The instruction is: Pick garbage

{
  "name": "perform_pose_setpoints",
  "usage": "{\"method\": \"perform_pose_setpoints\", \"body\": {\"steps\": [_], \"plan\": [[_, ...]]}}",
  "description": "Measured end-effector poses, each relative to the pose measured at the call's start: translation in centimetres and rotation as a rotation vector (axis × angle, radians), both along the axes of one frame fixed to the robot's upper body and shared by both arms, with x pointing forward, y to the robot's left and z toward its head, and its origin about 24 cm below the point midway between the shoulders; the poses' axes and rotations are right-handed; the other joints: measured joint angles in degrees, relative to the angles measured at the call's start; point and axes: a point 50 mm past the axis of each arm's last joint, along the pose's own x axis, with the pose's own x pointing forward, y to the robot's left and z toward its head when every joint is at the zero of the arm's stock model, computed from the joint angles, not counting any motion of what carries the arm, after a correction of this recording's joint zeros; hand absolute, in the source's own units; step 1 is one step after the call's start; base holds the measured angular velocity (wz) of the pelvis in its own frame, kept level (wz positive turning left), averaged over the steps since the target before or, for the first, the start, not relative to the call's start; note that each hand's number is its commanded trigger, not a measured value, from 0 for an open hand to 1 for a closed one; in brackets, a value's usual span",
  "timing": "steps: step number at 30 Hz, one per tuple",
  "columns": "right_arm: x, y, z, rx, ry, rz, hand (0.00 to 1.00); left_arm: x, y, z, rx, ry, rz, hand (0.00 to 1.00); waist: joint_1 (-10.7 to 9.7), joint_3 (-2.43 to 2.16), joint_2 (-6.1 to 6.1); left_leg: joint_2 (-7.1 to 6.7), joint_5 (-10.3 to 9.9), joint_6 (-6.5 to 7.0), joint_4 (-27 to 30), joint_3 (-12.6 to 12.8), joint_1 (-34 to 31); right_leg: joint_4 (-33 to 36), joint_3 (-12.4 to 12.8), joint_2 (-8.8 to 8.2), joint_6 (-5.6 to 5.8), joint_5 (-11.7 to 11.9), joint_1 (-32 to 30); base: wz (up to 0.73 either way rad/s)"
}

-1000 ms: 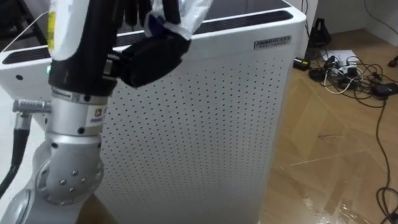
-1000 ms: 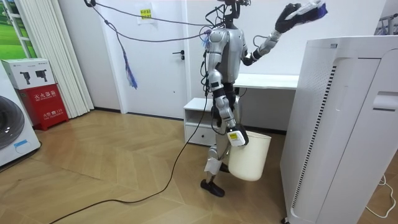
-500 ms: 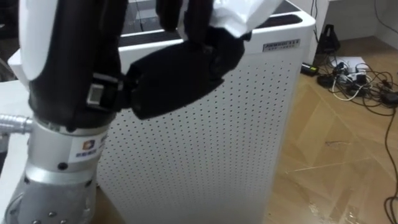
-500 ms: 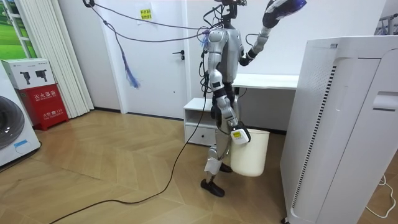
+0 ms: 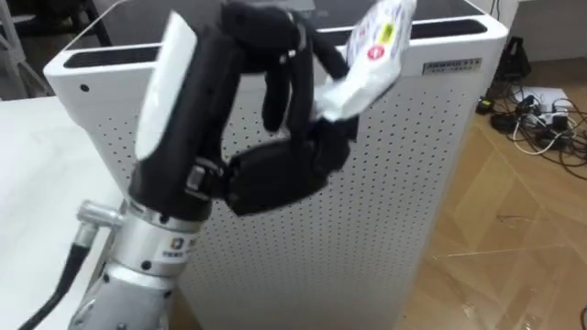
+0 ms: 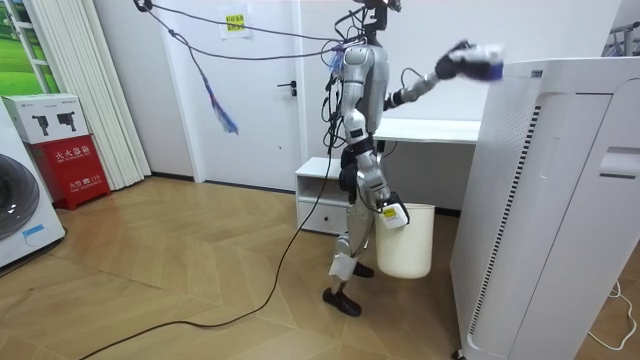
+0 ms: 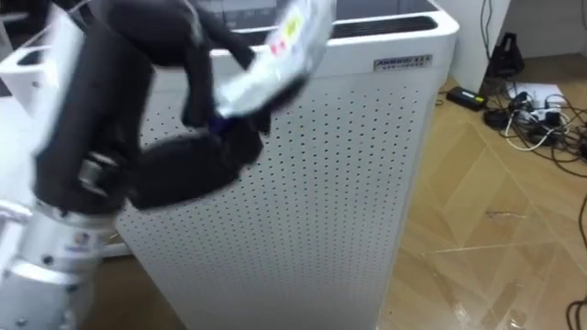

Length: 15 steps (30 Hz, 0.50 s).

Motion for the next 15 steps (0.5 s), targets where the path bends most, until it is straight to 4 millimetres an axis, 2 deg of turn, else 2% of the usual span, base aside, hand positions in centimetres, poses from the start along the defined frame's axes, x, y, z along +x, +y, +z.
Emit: {"method": "perform_pose_setpoints", "body": {"steps": [3,8,11,15], "plan": [[0.9,0.3,0.2,-0.009,-0.019,0.021,1.0,0.5,-0.2,-4.5,0.065,0.207,0.004,1.0,-0.63,0.1,-0.15,-0.11,0.0,0.0,0.67,-0.61,-1.76,0.13,-1.08,-0.15,0.0,0.0,-1.07,0.16],[2.5,1.4,0.4,0.009,-0.037,0.028,1.0,-0.9,-1.2,-10.3,0.144,0.46,-0.057,1.0,-1.59,0.37,-0.41,0.0,0.22,0.01,0.99,-1.22,-4.63,0.94,-1.65,-0.18,-0.04,0.01,-3.91,0.08],[3.1,1.7,0.5,0.023,-0.045,0.008,1.0,-1.2,-1.8,-12.4,0.177,0.549,-0.092,1.0,-1.62,0.63,-0.5,-0.07,0.23,0.02,1.28,-1.12,-5.81,1.37,-1.73,-0.36,-0.03,0.01,-5.14,0.0],[4.0,1.9,0.8,0.027,-0.063,0.005,1.0,-1.4,-2.0,-14.1,0.207,0.625,-0.108,1.0,-2.15,0.97,-0.7,-0.1,0.23,0.03,2.24,-1.11,-7.86,2.33,-2.27,-0.64,-0.03,-0.01,-7.2,0.01]]}}
